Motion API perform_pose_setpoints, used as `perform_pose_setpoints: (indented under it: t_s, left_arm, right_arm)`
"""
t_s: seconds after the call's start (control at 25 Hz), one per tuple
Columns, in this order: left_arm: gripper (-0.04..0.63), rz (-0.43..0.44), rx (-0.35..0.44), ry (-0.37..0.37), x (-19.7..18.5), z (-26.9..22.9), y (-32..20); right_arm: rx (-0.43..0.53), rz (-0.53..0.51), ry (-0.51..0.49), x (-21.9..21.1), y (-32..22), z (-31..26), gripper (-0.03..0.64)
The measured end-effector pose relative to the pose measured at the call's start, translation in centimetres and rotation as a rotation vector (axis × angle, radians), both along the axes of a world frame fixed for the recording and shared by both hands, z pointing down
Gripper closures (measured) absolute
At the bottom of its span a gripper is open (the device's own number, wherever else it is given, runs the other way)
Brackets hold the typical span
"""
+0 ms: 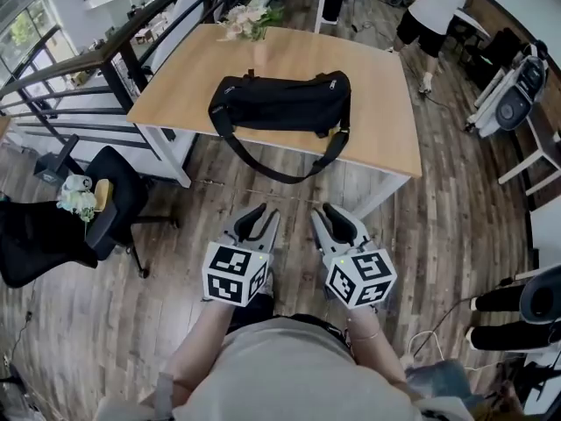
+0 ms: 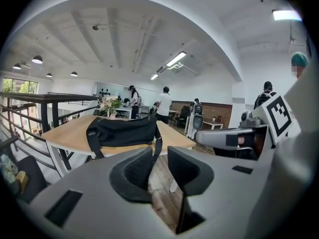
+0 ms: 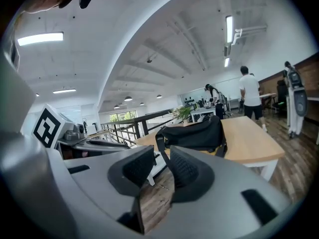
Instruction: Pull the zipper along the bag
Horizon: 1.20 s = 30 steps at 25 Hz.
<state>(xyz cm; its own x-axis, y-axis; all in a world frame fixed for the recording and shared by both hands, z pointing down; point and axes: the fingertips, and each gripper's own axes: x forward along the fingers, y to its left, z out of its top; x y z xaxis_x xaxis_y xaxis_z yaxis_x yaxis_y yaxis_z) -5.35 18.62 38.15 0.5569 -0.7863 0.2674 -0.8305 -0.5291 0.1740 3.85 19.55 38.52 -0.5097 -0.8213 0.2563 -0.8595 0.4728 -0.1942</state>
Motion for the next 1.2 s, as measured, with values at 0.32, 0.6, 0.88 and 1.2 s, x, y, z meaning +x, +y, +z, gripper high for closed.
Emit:
perform_pose_setpoints:
  t_s: [0.32, 0.6, 0.88, 1.2]
  left_arm:
    - [0.506, 0.072, 0.024, -0.005, -2.2, -1.2, -9.3]
    - [0.506, 0.116, -0.036, 0.011, -1.9, 0.2, -13.0]
    - [0.506, 0.120, -0.067, 0.010, -2.6, 2.0, -16.1]
    - [0.506, 0.151, -0.042, 0.025, 1.1, 1.2, -22.8]
  right_arm:
    - [0.029, 0.058, -0.005, -2.6, -8.7, -1.1, 0.523]
    - [-0.028, 0.118, 0.022, -1.7, -12.3, -0.1, 0.520]
    - [-0.053, 0.132, 0.015, -1.7, -15.8, 1.5, 0.517]
    - [0.006, 0.087, 0.018, 0.6, -24.0, 0.2, 0.517]
